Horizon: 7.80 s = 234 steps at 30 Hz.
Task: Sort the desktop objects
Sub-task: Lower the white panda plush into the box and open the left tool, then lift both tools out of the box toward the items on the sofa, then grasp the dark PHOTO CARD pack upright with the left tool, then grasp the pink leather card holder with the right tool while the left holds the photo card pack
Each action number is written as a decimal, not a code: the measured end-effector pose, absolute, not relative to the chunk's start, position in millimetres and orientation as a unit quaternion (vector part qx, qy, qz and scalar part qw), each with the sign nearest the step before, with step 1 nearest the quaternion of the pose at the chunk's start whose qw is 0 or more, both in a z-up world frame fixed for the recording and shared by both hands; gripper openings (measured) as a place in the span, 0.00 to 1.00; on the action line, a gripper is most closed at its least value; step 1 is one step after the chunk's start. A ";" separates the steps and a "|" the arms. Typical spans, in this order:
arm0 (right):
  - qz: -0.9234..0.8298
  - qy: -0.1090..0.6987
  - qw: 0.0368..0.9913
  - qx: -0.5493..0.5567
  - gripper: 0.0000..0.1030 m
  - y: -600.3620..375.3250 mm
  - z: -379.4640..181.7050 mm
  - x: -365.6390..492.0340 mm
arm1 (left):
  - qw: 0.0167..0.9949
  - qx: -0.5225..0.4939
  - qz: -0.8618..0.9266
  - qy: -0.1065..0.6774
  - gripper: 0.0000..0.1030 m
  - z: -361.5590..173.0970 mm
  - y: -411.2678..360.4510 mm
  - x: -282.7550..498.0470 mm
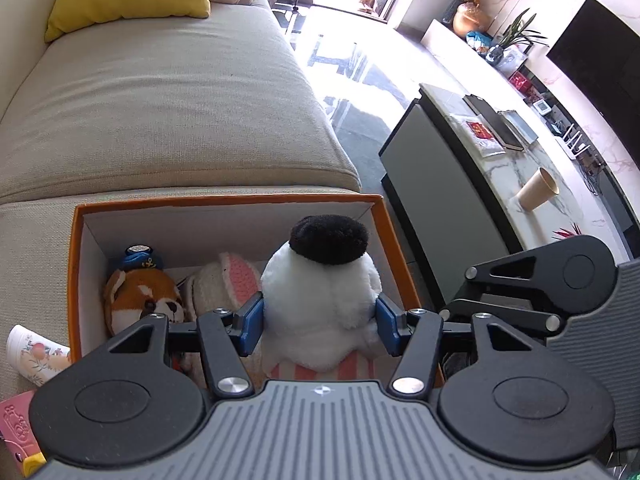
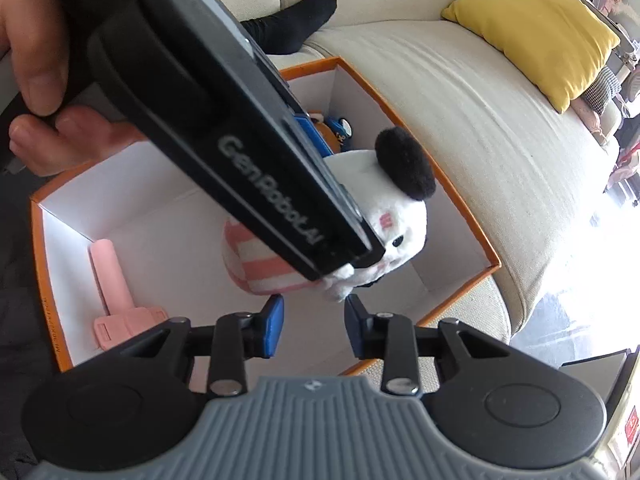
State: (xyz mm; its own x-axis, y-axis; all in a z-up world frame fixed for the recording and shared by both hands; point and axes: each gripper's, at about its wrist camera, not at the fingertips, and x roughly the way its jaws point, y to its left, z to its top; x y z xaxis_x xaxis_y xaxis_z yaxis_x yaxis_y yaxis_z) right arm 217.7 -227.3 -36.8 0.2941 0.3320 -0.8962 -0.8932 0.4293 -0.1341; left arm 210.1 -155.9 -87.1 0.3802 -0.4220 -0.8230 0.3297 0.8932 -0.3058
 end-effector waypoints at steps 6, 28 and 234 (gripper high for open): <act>0.398 0.454 0.736 -0.307 0.53 -225.0 -42.5 233.3 | 0.828 -0.059 -0.206 0.518 0.63 -102.6 -162.7 225.7; 0.351 0.485 0.753 -0.272 0.44 -204.7 -55.8 260.9 | 0.803 -0.040 -0.259 0.535 0.53 -88.6 -137.2 220.0; 0.367 0.564 0.737 -0.072 0.27 -15.0 -60.8 189.5 | 0.854 -0.199 0.003 0.480 0.25 -131.0 131.9 89.4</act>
State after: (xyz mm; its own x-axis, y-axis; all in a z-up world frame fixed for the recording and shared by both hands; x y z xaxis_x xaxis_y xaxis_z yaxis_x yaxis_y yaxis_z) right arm 189.5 -15.0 -60.8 0.0951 0.4595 -0.8831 -0.6211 0.7207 0.3081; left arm 89.4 131.9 -131.0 0.5392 -0.1862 -0.8213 -0.1952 0.9210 -0.3370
